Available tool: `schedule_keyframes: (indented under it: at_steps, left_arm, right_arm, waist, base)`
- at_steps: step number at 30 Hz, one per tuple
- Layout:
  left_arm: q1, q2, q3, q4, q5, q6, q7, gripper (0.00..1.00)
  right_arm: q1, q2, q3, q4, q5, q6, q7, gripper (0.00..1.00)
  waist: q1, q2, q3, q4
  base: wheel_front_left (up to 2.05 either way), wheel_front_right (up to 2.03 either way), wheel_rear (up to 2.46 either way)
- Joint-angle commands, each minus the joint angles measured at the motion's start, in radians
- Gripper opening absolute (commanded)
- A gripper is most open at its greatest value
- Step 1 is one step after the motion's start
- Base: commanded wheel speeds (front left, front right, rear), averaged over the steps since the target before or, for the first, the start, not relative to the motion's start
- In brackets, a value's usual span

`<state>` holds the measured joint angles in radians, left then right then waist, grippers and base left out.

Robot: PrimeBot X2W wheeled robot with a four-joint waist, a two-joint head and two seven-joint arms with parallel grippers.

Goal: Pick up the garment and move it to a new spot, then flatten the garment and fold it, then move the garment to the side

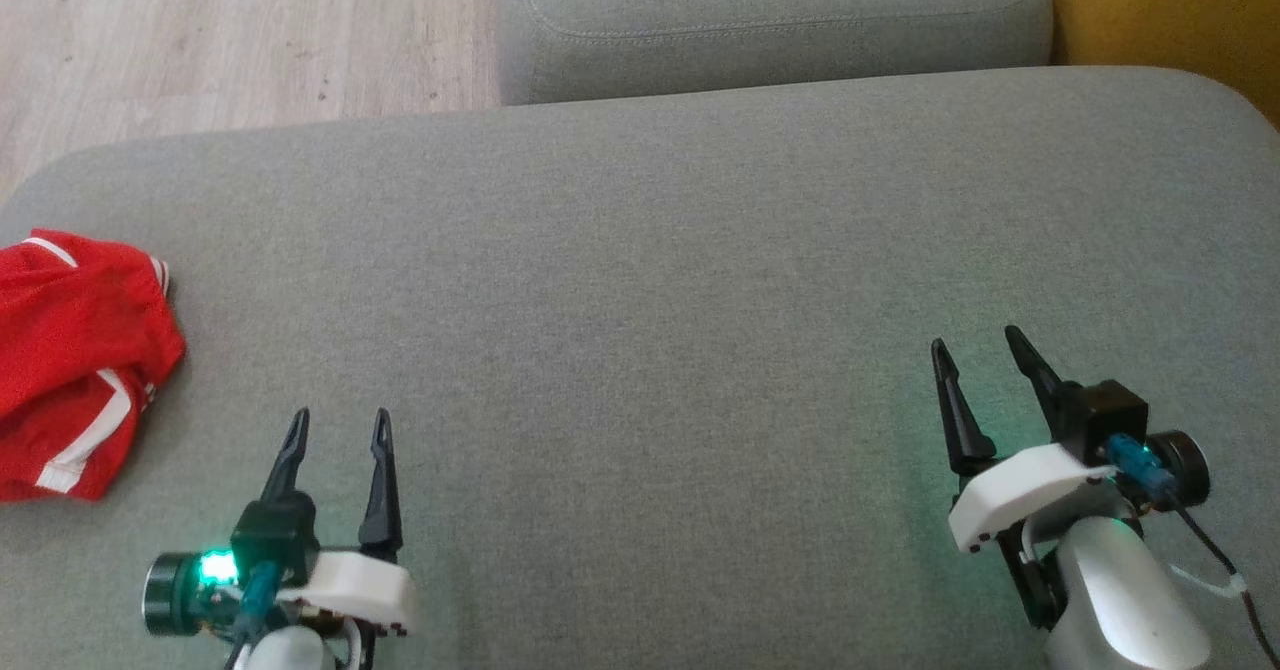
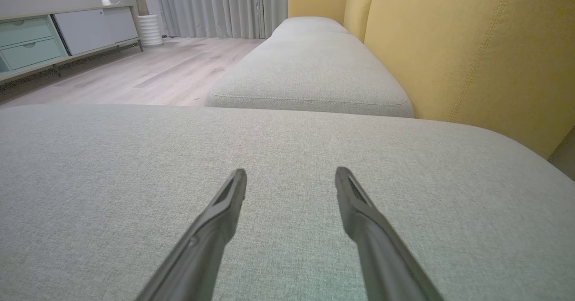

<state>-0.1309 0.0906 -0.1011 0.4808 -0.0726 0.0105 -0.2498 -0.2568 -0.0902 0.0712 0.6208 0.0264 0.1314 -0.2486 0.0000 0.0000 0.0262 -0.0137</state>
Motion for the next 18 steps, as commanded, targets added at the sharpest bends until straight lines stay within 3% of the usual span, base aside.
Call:
schedule_keyframes:
  at_steps: [1,18]
  left_arm:
    - [-0.011,0.009,0.035,-0.025,0.006,0.012,-0.012,1.00]
    - [0.035,-0.022,0.101,-0.063,-0.018,0.004,-0.012,1.00]
  right_arm:
    - [-0.023,0.005,0.018,-0.026,-0.007,-0.001,-0.013,1.00]
    - [0.034,0.034,-0.061,-0.085,0.057,-0.001,-0.013,1.00]
  waist:
    - [0.0000,0.0000,-0.001,0.000]
    - [0.0000,0.0000,-0.011,0.004]
  base:
    - [0.00,0.00,0.00]
    - [0.00,0.00,0.00]
